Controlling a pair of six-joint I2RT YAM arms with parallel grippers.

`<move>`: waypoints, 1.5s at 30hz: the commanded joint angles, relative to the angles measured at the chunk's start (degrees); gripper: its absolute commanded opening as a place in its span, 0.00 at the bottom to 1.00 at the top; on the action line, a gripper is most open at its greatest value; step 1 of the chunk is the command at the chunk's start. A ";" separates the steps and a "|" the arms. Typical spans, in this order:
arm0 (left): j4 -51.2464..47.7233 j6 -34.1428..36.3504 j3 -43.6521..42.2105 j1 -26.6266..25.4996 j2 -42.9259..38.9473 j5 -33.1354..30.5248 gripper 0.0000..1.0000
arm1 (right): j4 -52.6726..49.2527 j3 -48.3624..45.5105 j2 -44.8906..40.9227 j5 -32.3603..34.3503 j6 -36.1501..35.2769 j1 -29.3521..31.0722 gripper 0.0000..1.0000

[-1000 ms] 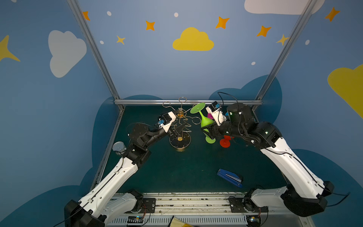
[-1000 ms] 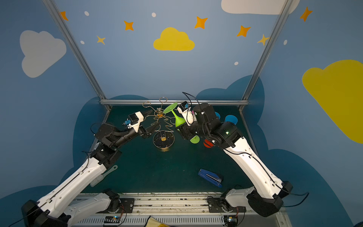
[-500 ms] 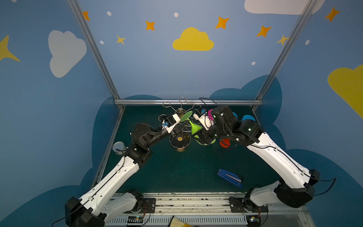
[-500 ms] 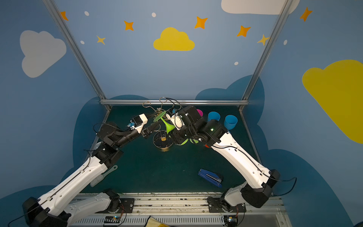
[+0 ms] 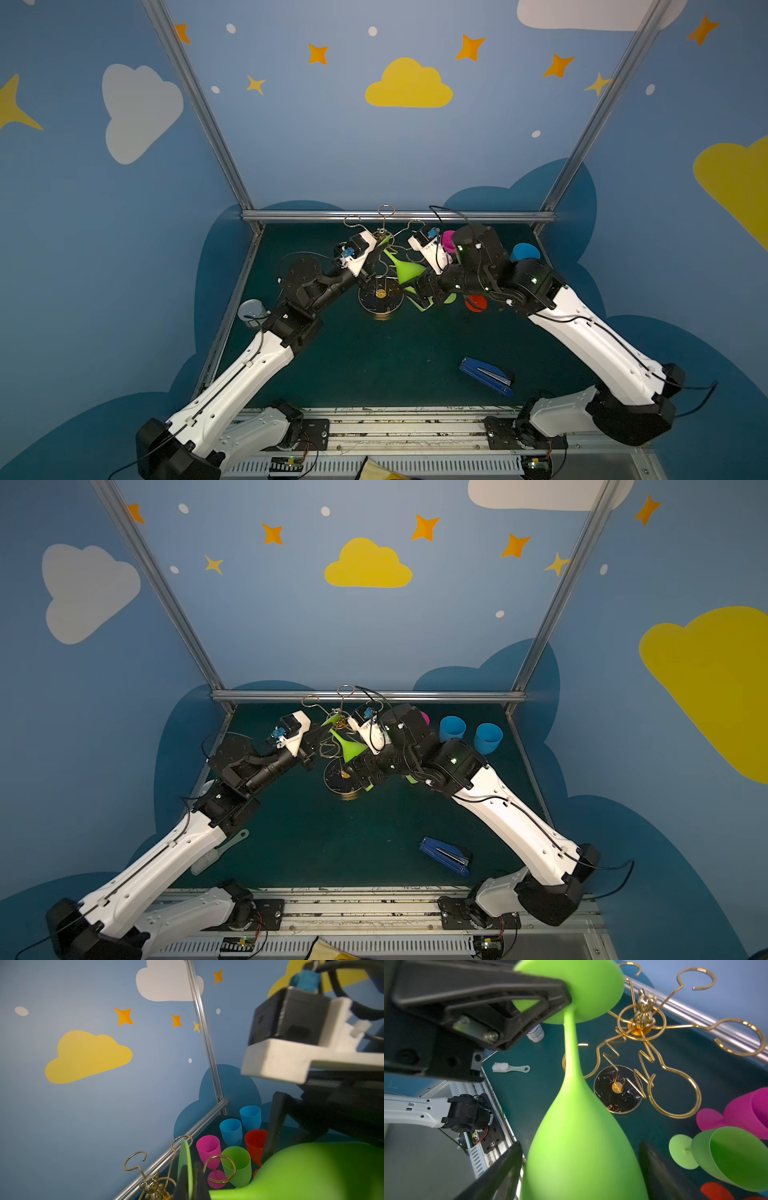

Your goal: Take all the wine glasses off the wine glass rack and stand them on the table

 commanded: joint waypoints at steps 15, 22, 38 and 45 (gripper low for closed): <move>-2.27 -32.53 -2.02 8.18 -3.64 4.53 0.04 | 18.37 -18.02 -22.18 -4.69 4.49 -12.40 0.88; -1.17 -34.01 -2.16 8.38 -3.08 7.52 0.04 | 23.54 -17.61 -17.13 -7.15 7.60 -12.05 0.82; -2.48 -31.44 -2.92 8.93 -4.12 4.13 0.28 | 21.48 -12.43 -12.07 -5.10 8.54 -8.88 0.00; -1.67 -34.23 -7.14 13.92 -11.46 -8.07 0.99 | 8.00 -10.46 -19.46 4.95 2.09 -9.23 0.00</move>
